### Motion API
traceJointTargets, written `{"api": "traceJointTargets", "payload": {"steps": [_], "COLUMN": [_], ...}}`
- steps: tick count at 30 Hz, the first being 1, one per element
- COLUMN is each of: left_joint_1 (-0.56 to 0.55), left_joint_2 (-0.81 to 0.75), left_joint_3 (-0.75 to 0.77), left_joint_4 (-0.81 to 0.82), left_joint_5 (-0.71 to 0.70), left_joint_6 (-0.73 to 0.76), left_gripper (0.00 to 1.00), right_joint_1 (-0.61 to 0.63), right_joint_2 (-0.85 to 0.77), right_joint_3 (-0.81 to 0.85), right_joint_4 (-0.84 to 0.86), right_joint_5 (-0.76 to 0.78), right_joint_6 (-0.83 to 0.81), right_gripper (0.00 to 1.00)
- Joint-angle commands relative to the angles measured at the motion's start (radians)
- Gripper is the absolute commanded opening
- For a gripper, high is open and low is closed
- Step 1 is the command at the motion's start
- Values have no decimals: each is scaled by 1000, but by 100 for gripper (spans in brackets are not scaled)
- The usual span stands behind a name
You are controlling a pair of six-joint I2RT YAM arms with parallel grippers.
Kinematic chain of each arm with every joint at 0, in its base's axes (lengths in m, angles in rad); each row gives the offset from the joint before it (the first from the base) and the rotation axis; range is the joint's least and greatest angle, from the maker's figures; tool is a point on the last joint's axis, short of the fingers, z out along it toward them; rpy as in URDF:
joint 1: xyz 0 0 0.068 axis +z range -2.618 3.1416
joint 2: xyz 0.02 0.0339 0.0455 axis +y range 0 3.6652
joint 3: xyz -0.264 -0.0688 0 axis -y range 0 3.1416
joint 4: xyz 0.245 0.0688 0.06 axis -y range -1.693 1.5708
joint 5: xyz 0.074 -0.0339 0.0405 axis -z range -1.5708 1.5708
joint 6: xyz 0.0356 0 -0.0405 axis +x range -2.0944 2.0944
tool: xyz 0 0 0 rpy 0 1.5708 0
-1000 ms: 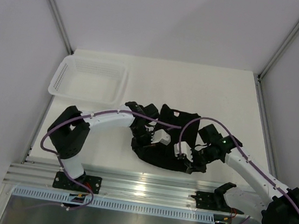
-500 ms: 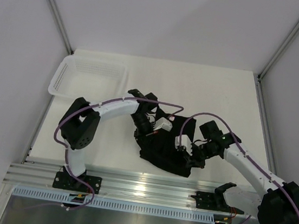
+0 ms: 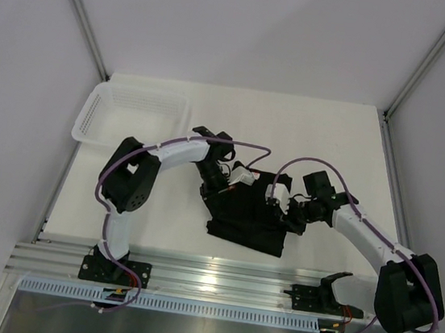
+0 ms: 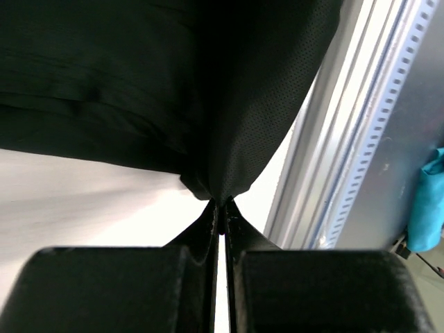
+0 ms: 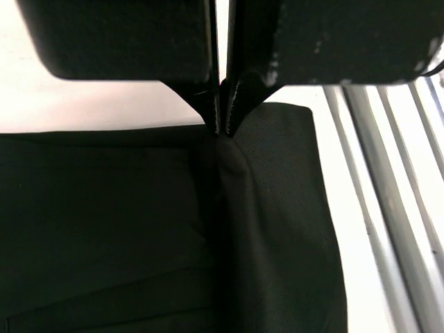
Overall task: Roll the t-shirts
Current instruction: Roll the tshirt
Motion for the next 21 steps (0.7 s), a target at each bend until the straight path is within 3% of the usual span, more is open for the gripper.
{"api": "traceJointTargets", "payload": {"steps": [1,9,11,12,15,21], "left_joint_1": [15,21,23,24,24,36], "left_joint_2": [23,64,66,64,57,28], "left_joint_3": [52,55,58,55,67,101], "left_joint_4": [23,49,60,66,80,75], "left_joint_5": [-31,-94,-99,-100,-84,-48], "left_joint_6": [-16,-45,-60,-65,-83,-117], "left_gripper": [2,6,13,17,26,32], "right_joint_1": [-11,-15,-15,-13,-15,-15], "right_joint_2": [10,27,30,29,32,52], "right_joint_3": [-11,-33,-36,-37,-33,56], "right_joint_4": [58,122,148,158,179,156], "right_joint_5": [35,96,105,111,131,170], "right_joint_6": [17,51,75,85,108,137], "right_gripper": [0,0,10,28,43,51]}}
